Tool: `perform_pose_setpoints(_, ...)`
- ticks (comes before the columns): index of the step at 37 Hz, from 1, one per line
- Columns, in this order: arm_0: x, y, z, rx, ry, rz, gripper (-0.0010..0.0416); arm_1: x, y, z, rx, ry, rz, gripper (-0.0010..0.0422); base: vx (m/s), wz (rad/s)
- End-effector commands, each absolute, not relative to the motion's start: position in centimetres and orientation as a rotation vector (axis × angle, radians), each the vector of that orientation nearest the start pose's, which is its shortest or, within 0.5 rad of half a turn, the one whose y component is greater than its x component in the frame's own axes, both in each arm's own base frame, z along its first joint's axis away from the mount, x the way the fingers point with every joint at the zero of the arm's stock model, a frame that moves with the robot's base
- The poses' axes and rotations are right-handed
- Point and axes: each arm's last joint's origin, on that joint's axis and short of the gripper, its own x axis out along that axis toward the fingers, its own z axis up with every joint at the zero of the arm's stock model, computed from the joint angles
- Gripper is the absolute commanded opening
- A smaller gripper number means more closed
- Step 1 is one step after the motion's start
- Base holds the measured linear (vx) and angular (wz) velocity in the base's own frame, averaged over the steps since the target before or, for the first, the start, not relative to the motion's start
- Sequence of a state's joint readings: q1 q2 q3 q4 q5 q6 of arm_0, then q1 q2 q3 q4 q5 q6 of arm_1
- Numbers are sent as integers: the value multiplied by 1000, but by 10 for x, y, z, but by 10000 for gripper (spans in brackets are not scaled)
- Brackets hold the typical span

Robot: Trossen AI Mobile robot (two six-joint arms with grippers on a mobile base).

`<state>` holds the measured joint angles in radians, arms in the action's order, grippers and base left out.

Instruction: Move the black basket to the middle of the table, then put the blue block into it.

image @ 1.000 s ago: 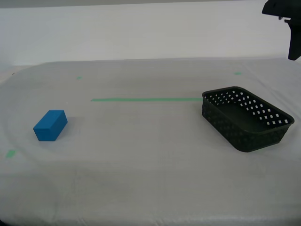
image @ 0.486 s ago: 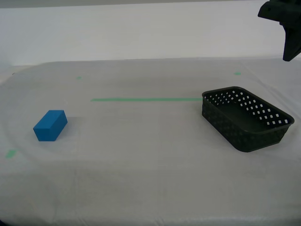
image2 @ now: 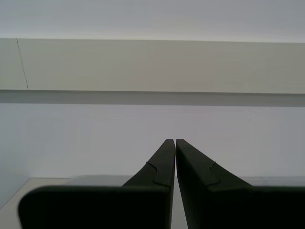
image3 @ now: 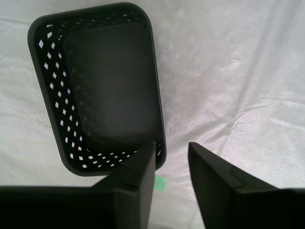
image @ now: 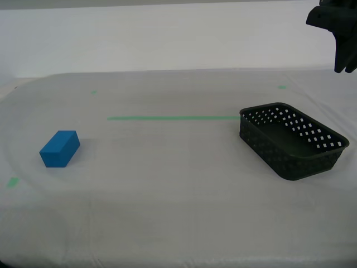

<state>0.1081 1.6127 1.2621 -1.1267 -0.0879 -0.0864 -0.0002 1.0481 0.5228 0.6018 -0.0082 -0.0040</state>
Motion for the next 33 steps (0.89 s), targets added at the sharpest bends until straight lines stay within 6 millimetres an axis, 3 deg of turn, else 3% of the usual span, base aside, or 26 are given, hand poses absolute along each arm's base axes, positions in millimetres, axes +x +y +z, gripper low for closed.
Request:
perform_pose_setpoints(1, 290, 34, 244, -89, 1462, 220, 139, 227, 0, 269, -3, -83, 7, 0, 0, 0)
perform_pose_setpoints(14, 291, 38, 244, -98, 1440, 231, 307, 227, 0, 269, -3, -83, 7, 0, 0, 0)
perform_pose_setpoints(22, 291, 39, 244, -101, 1435, 235, 383, 227, 0, 269, -3, -83, 7, 0, 0, 0)
perform_pose_setpoints(26, 292, 40, 244, -102, 1428, 236, 403, 227, 0, 269, -3, -83, 6, 0, 0, 0)
perform_pose_setpoints(33, 293, 40, 244, -102, 1419, 237, 390, 227, 0, 269, -3, -83, 6, 0, 0, 0)
